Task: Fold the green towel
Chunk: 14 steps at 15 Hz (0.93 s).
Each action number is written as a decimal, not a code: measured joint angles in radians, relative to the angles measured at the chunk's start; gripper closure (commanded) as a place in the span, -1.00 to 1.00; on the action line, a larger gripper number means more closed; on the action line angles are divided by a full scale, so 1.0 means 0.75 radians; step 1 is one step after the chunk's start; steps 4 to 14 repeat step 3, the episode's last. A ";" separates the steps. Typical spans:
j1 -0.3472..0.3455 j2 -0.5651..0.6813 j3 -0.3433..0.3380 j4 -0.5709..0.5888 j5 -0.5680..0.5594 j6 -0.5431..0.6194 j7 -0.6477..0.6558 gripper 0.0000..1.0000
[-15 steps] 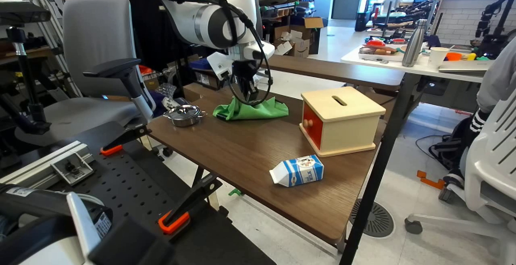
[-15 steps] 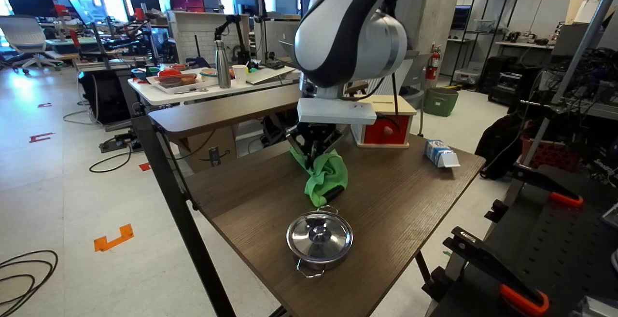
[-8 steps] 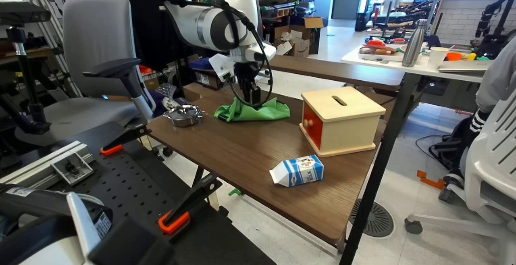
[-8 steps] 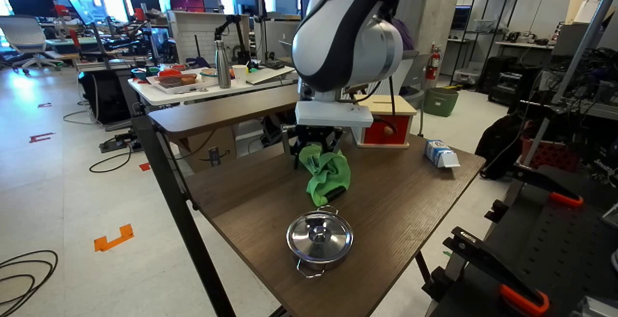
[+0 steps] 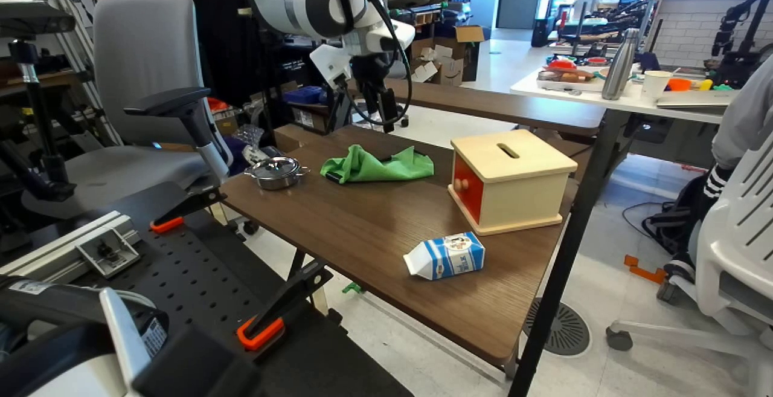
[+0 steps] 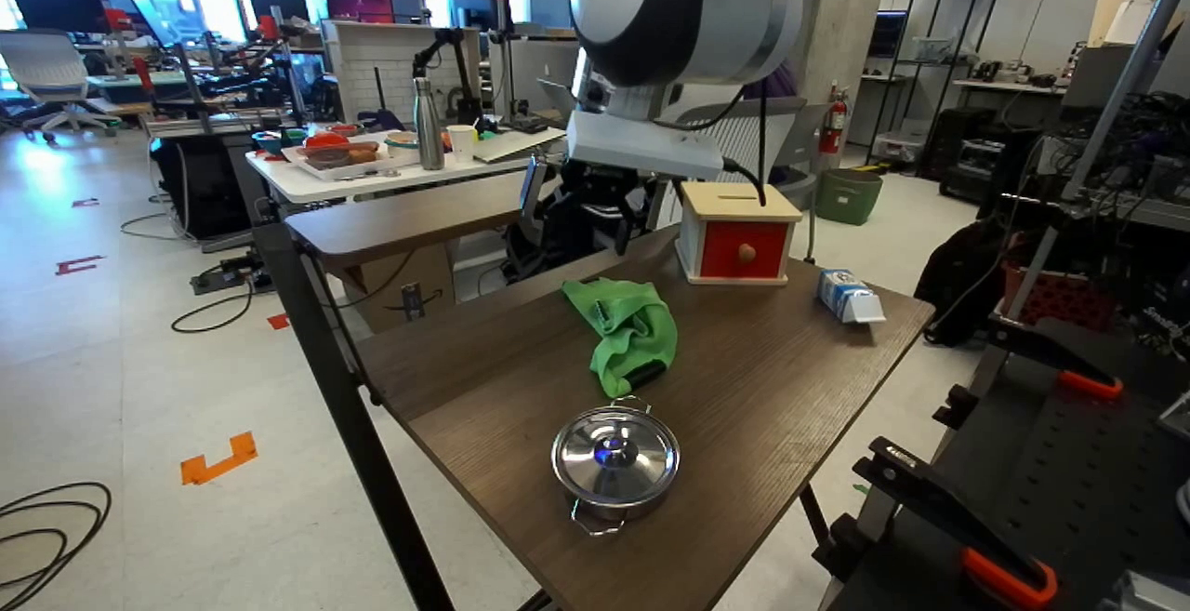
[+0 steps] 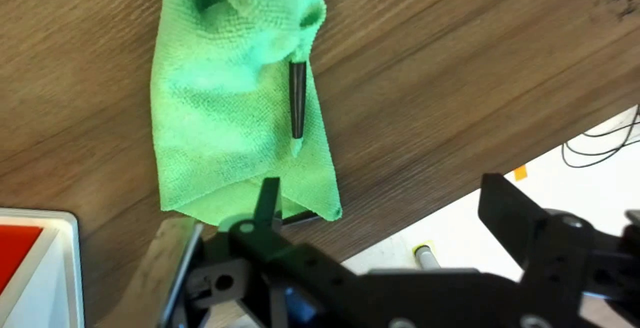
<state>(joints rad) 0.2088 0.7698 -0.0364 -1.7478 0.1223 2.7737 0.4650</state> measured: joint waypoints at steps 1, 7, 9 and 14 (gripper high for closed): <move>-0.003 -0.041 0.015 -0.049 0.000 0.015 -0.021 -1.00; -0.004 -0.085 0.029 -0.108 0.000 0.021 -0.035 -1.00; -0.004 -0.085 0.029 -0.108 0.000 0.021 -0.035 -1.00; -0.004 -0.085 0.029 -0.108 0.000 0.021 -0.035 -1.00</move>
